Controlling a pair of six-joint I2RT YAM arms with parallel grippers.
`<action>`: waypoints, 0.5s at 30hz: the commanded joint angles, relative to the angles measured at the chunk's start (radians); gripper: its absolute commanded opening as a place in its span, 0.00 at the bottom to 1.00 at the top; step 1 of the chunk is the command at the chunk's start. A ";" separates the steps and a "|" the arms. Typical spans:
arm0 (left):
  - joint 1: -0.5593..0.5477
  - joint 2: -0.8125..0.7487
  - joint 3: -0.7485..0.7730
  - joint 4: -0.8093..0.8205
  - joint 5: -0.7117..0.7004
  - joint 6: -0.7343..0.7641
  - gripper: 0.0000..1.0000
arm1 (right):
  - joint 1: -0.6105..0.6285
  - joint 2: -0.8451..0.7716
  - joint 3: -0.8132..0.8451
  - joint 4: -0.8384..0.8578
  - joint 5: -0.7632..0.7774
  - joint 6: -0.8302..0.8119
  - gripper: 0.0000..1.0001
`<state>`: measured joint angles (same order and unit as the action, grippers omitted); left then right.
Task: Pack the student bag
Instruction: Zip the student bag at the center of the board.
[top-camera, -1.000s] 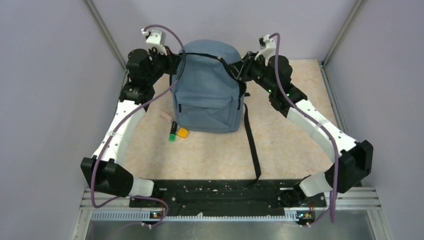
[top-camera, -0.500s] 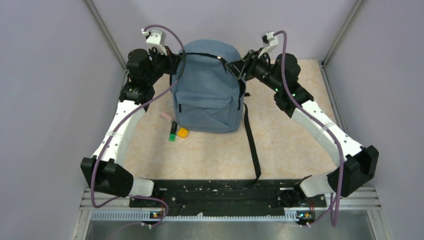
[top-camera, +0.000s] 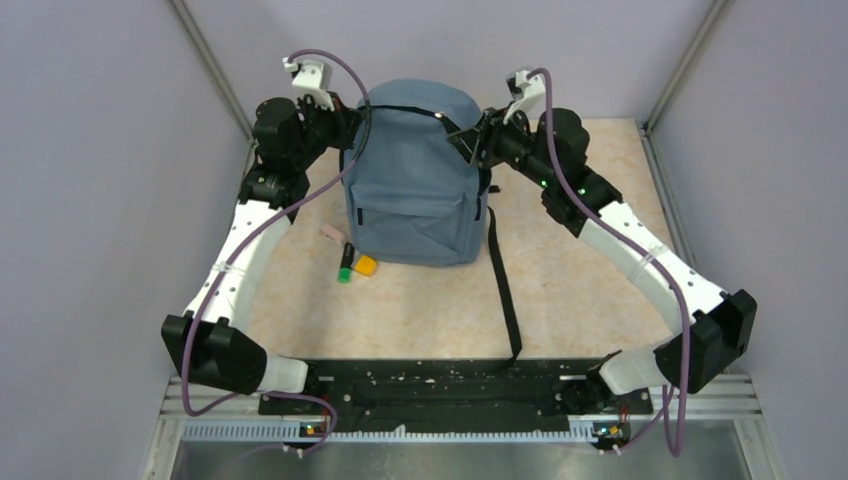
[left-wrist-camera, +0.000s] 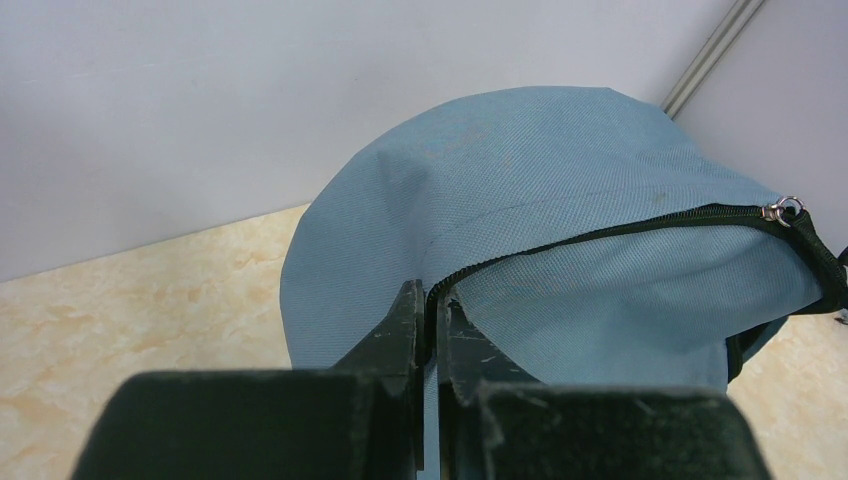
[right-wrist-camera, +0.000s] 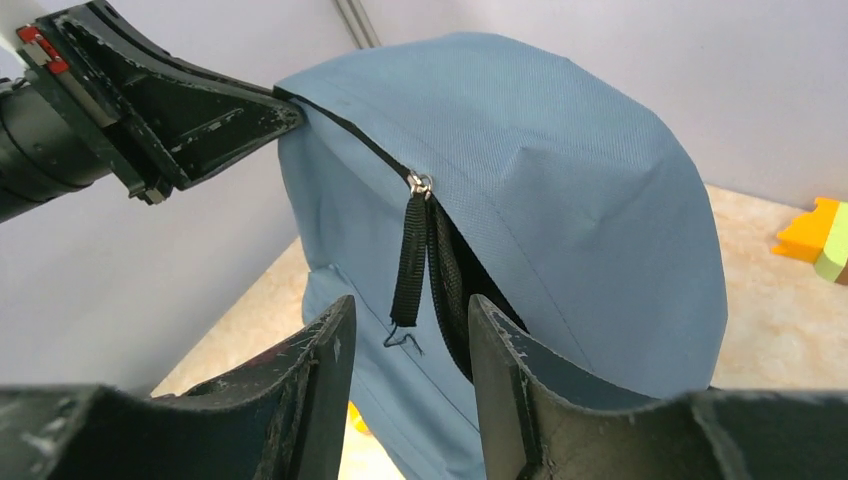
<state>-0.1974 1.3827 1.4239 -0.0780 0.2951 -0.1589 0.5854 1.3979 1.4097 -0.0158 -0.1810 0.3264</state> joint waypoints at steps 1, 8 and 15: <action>-0.005 -0.047 0.013 0.113 0.038 -0.024 0.00 | 0.014 -0.029 0.013 -0.009 0.034 0.028 0.44; -0.005 -0.048 0.011 0.110 0.036 -0.021 0.00 | 0.031 -0.040 -0.020 0.009 0.047 0.062 0.44; -0.005 -0.047 0.010 0.110 0.038 -0.021 0.00 | 0.071 -0.110 -0.083 0.045 0.093 0.068 0.44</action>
<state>-0.1974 1.3827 1.4239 -0.0780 0.2985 -0.1593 0.6239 1.3712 1.3529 -0.0292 -0.1242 0.3779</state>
